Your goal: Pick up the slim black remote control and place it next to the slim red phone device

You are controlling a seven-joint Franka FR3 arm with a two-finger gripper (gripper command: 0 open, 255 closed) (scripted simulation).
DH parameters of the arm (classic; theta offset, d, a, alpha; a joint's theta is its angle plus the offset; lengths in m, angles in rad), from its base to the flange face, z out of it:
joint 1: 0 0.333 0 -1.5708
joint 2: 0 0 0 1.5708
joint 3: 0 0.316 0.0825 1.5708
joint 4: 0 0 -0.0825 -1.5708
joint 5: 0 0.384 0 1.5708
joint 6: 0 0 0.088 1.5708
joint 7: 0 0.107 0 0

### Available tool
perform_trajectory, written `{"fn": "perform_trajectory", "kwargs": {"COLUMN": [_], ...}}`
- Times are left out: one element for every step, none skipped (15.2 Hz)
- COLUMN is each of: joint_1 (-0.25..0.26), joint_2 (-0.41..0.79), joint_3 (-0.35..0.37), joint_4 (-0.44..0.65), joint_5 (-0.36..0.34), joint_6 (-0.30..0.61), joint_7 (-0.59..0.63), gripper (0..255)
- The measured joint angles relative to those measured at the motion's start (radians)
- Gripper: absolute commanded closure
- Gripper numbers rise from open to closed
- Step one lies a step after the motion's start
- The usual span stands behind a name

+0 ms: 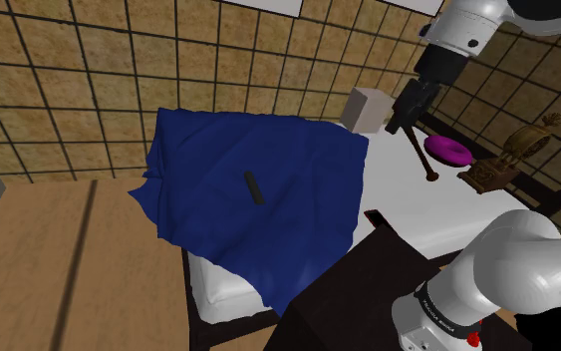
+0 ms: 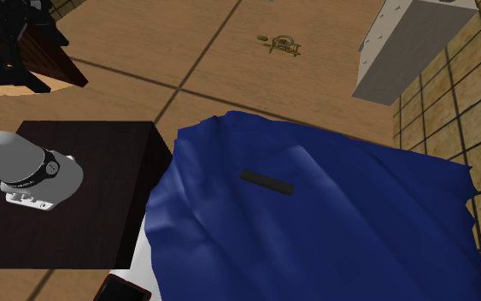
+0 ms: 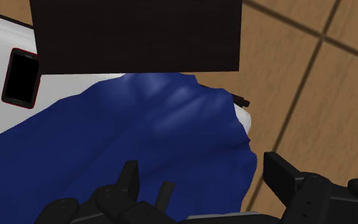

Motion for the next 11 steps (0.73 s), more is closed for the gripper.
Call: {"fn": "perform_trajectory", "kwargs": {"joint_1": [0.0,-0.001,-0.002,-0.003,-0.003,-0.005,-0.007,-0.008,-0.009,-0.01,-0.012], "joint_2": [0.0,0.007,0.02,0.025,0.045,0.059,0.077,0.092,0.118,0.143,0.179], "joint_3": [0.0,0.004,0.011,0.019,0.029,0.035,0.044,0.053,0.061,0.071,0.081], "joint_4": [0.0,-0.011,-0.023,-0.048,-0.062,-0.074,-0.091,-0.109,-0.119,-0.133,-0.135], "joint_5": [0.0,0.001,0.003,0.005,0.008,0.009,0.011,0.013,0.014,0.015,0.016], "joint_6": [0.0,0.019,0.047,0.082,0.12,0.153,0.191,0.23,0.27,0.314,0.357], "joint_7": [0.0,0.004,0.011,0.019,0.03,0.036,0.046,0.056,0.065,0.075,0.086], "gripper": [0,0,0,0,0,0,0,0,0,0,0]}}
